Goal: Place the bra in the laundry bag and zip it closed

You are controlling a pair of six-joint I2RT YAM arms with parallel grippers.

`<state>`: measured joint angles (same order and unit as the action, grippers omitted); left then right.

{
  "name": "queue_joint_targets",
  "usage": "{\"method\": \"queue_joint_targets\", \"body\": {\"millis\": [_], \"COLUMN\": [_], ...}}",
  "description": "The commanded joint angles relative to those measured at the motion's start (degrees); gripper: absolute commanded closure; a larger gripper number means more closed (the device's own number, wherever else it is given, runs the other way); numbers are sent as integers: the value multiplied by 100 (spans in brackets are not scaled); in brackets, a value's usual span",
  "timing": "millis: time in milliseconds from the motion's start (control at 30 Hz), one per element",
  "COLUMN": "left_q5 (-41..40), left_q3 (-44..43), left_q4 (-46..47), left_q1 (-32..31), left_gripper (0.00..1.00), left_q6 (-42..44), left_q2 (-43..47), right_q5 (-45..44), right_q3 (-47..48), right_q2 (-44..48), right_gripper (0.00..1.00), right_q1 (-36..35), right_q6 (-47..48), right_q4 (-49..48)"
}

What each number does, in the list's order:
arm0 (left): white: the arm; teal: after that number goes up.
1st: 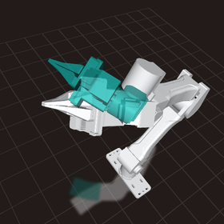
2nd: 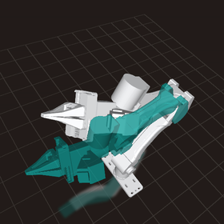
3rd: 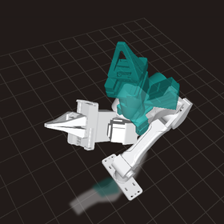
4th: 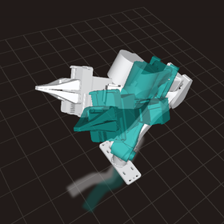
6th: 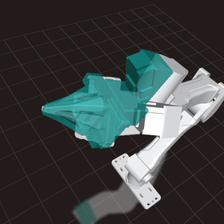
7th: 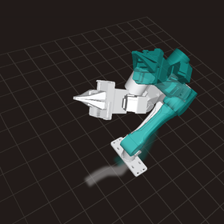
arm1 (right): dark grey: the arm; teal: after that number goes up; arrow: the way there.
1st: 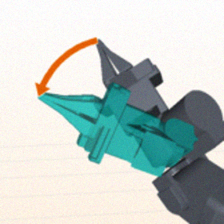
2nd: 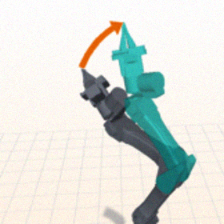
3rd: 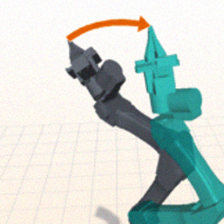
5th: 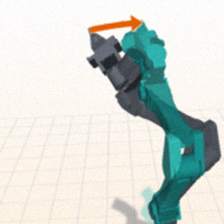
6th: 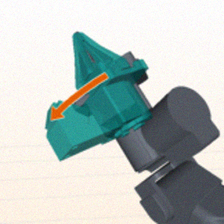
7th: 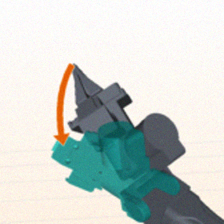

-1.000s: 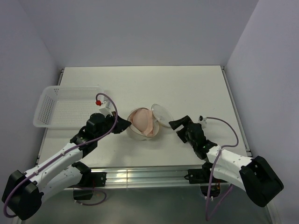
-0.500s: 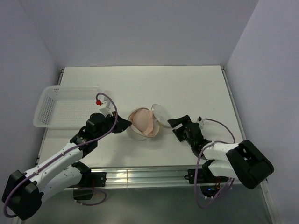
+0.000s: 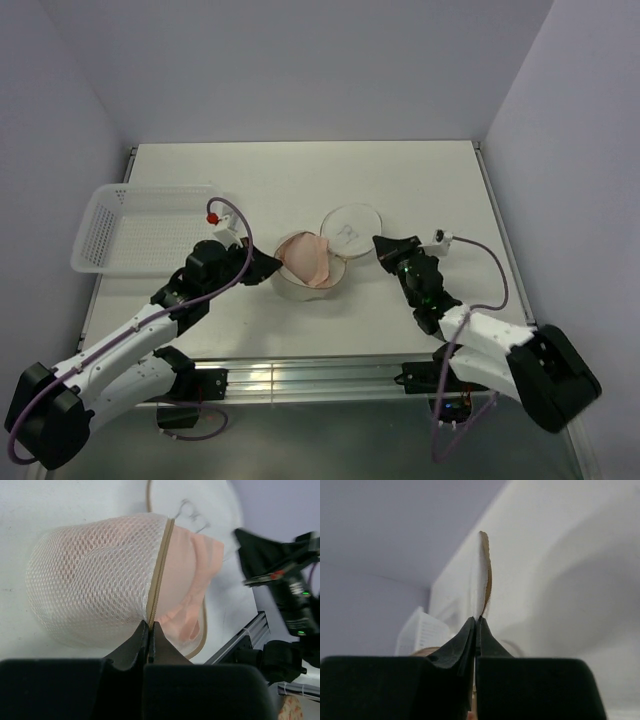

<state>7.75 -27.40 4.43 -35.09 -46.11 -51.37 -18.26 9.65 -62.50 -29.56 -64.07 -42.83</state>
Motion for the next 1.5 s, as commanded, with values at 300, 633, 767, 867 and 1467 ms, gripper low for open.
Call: {"method": "queue_joint_targets", "body": {"millis": [300,633,767,867,1467], "left_q5": [340,182,245,175,306], "left_q3": [-1477,-1348,-1128,-1189,-1338], "left_q4": [-616,136,664,709,717], "left_q1": [2,-595,-595,-595,-59], "left_gripper": [100,100,100,100,100], "left_q6": [216,155,32,102,199], "left_q2": [-458,-1032,-1453,-1594,-1691], "right_q5": [-1294,-1224,-1170,-1319,-1294], "right_q3": [1777,2040,2251,2470,3763], "right_q2": [2947,3095,2955,2631,854], "right_gripper": [100,100,100,100,56], "right_q1": [-885,-946,-1515,-2008,-5129], "right_q6": [3243,4226,4982,5738,6232], "right_q4": [3894,4415,4318,4344,5162]}}
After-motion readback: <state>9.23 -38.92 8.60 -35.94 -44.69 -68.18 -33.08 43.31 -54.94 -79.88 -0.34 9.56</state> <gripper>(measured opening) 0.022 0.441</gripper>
